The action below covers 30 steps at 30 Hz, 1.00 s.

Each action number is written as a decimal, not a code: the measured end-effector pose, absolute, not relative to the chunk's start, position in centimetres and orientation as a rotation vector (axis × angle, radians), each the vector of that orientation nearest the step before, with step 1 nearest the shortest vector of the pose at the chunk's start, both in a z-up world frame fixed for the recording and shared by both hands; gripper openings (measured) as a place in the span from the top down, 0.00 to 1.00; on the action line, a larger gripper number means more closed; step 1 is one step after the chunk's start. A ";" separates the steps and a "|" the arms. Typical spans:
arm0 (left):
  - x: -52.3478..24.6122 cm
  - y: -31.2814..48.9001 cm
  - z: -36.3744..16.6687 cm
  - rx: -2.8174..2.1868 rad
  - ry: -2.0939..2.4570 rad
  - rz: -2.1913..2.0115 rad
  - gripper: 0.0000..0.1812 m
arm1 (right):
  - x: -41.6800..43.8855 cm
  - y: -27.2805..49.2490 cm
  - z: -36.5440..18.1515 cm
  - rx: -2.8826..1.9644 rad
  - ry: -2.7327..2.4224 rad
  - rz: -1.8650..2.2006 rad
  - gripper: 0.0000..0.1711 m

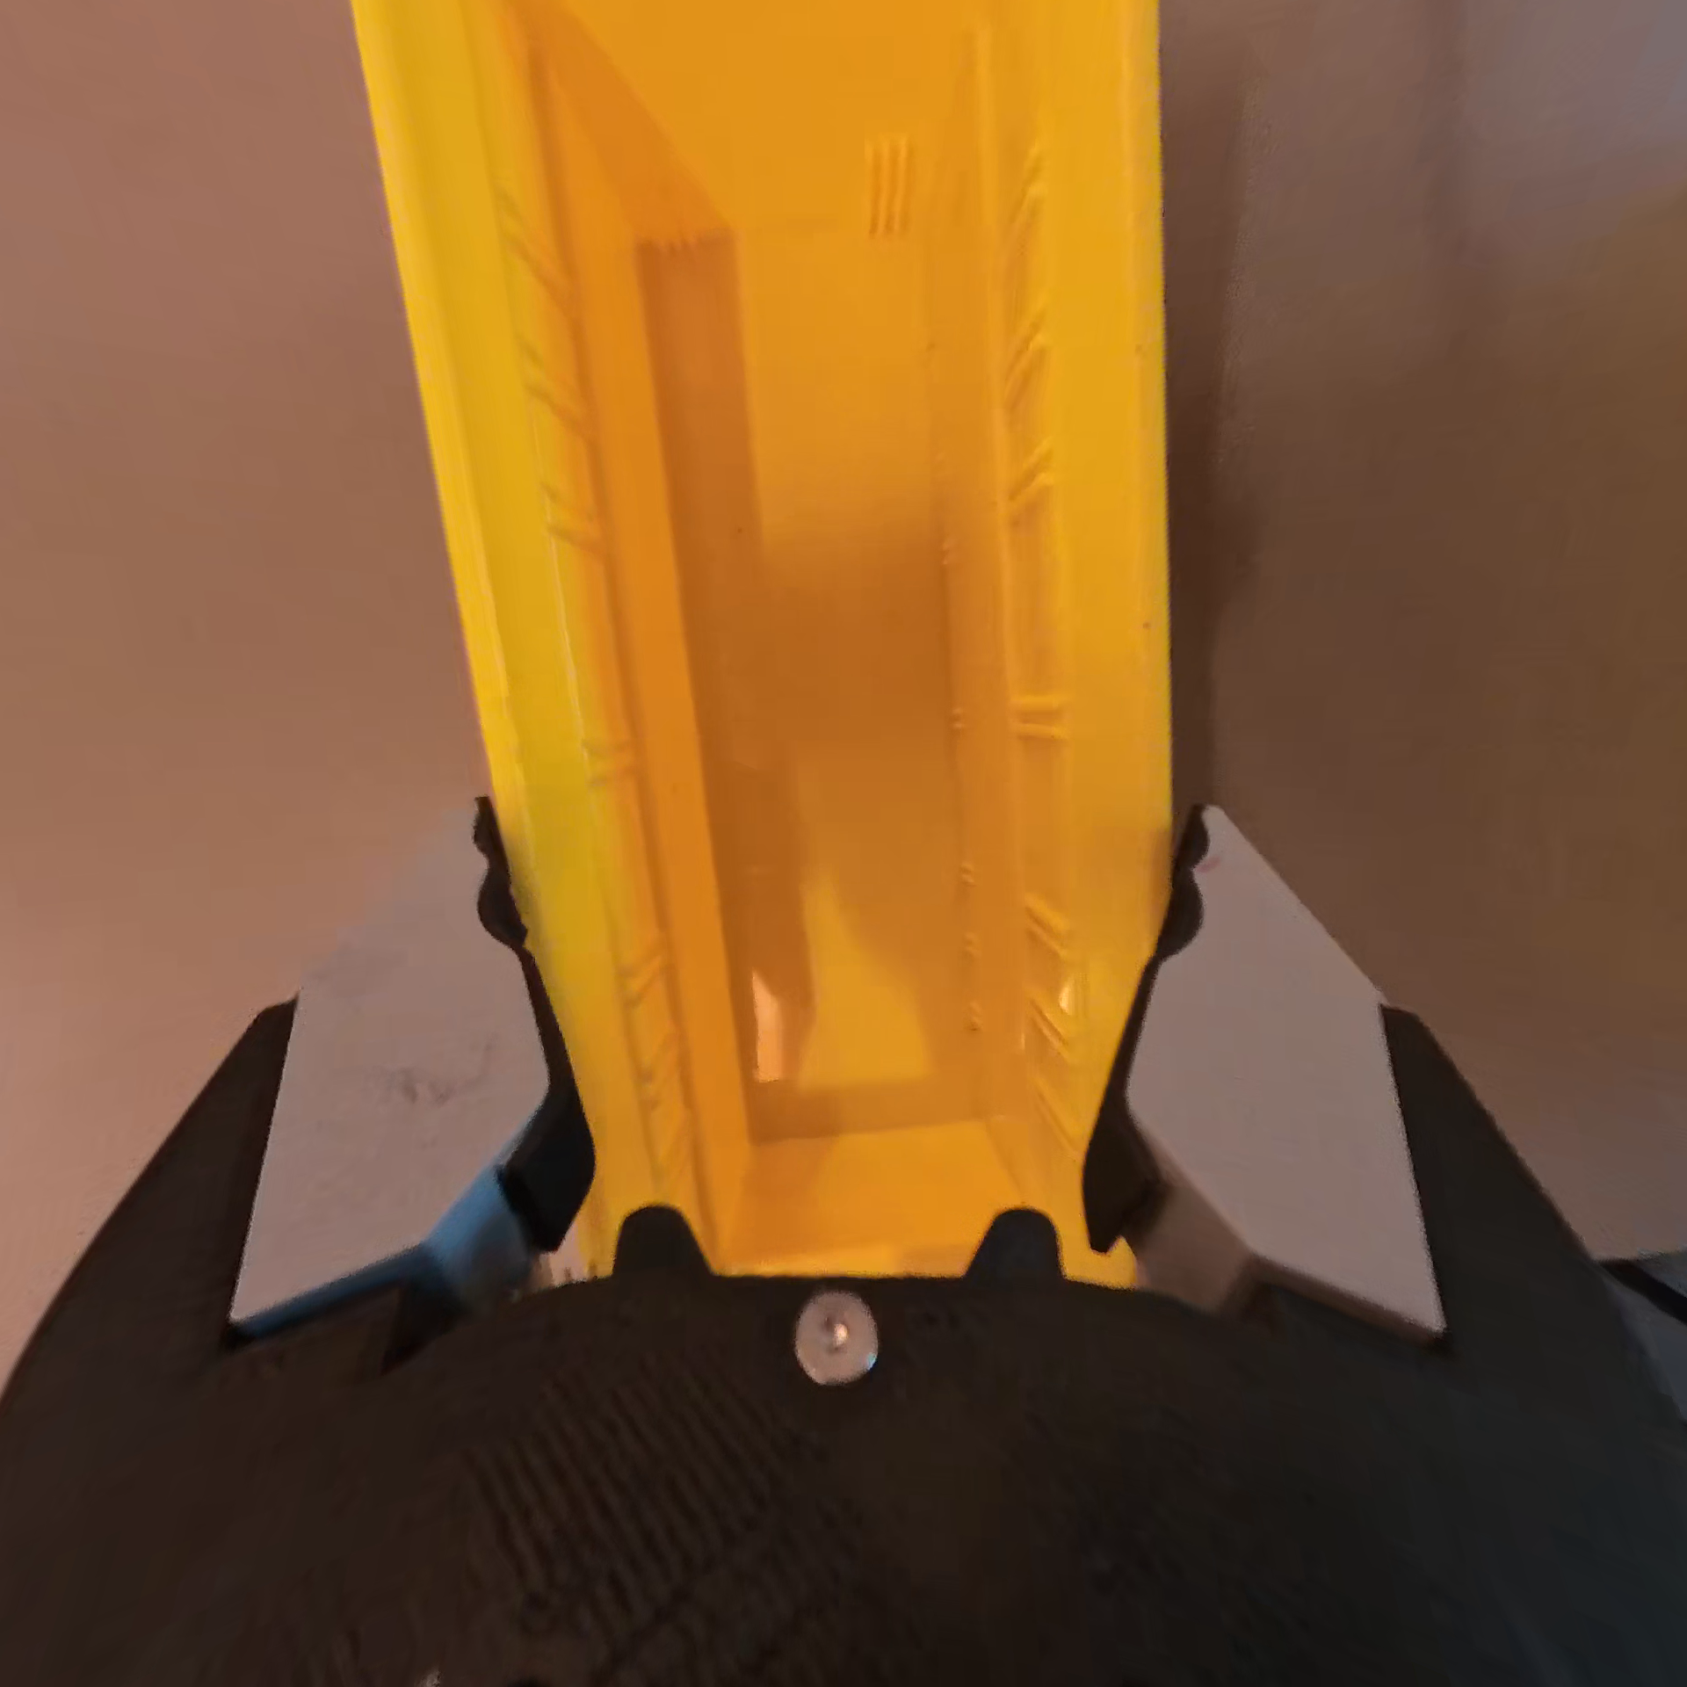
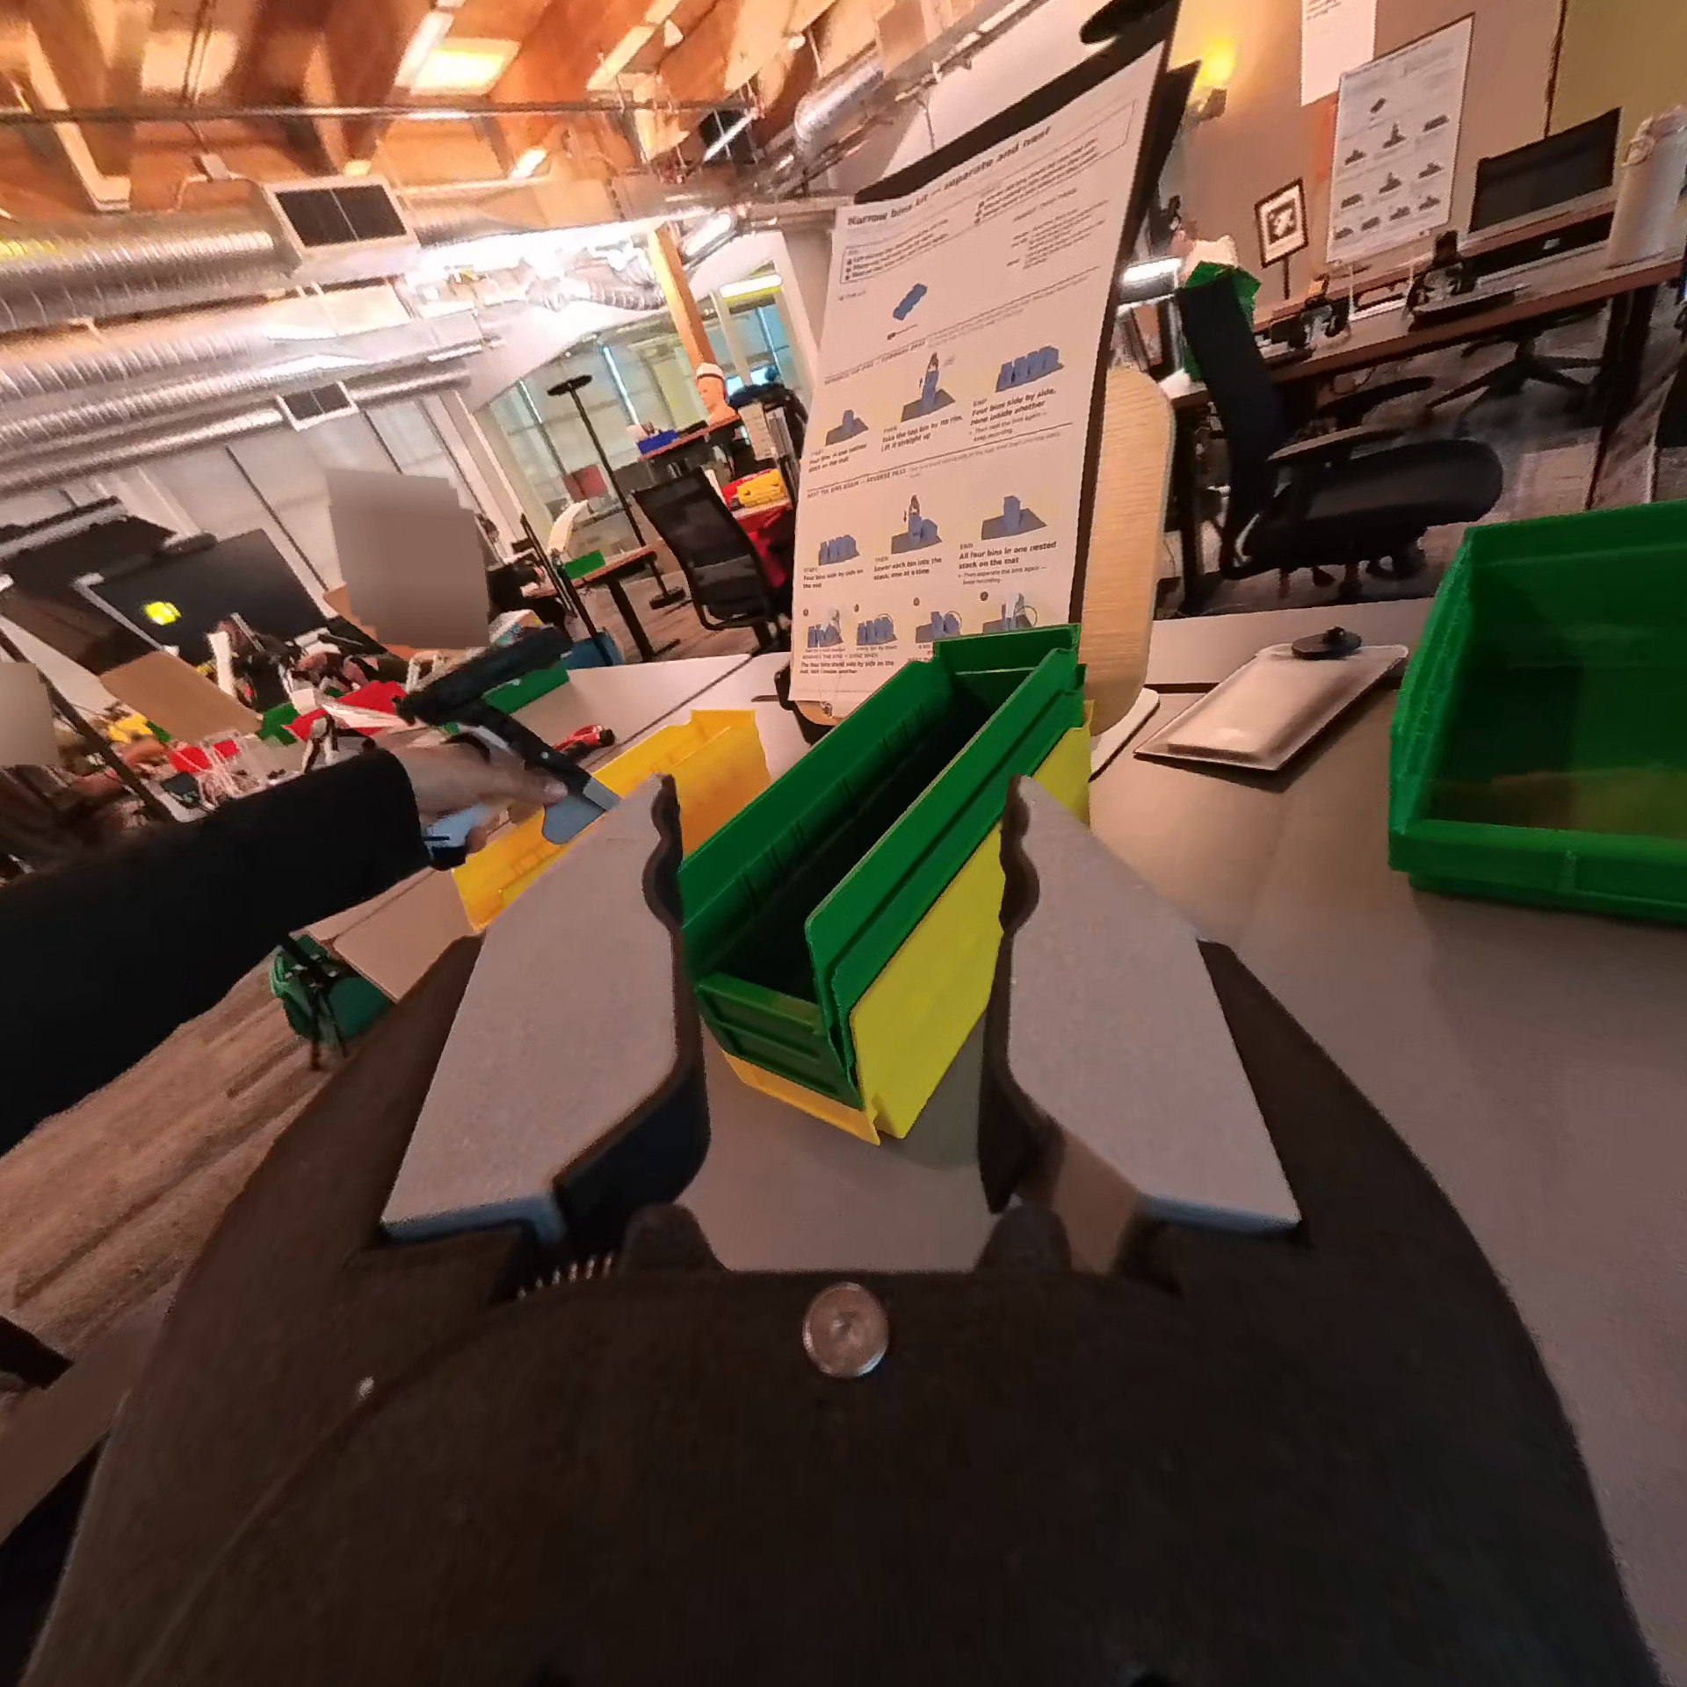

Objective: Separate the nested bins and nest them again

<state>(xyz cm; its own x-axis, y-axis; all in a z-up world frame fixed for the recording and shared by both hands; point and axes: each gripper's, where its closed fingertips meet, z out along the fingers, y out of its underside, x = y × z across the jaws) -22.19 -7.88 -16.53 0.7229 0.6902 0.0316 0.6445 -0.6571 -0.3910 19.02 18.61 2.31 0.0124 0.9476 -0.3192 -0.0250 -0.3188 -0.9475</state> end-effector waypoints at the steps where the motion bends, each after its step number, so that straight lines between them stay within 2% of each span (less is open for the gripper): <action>1: -22.2 -7.9 -16.6 -2.545 -1.035 0.150 0.22 | 19.0 18.7 2.3 -1.435 -1.003 1.458 0.61; 4: -22.1 -7.7 -16.9 -2.543 -1.004 0.117 0.20 | 18.8 18.2 2.4 -1.432 -1.013 1.533 0.61; 6: -22.0 -7.6 -16.9 -2.537 -0.994 0.098 0.23 | 18.7 17.7 2.6 -1.422 -1.022 1.564 0.61; 18: -21.9 -8.5 -16.3 -2.525 -0.927 -0.011 0.45 | 17.9 16.7 2.1 -1.425 -1.080 1.566 0.62; 30: -21.2 -9.7 -15.4 -2.458 -0.866 -0.122 0.47 | 18.7 17.6 2.4 -1.423 -1.034 1.585 0.62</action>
<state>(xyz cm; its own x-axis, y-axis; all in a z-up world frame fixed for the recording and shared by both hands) -21.20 -9.74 -15.44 0.7908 0.5584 0.2507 0.6060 -0.6565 -0.4492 18.72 17.65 2.41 -0.0956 0.9180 -0.3848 -0.0178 -0.3881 -0.9214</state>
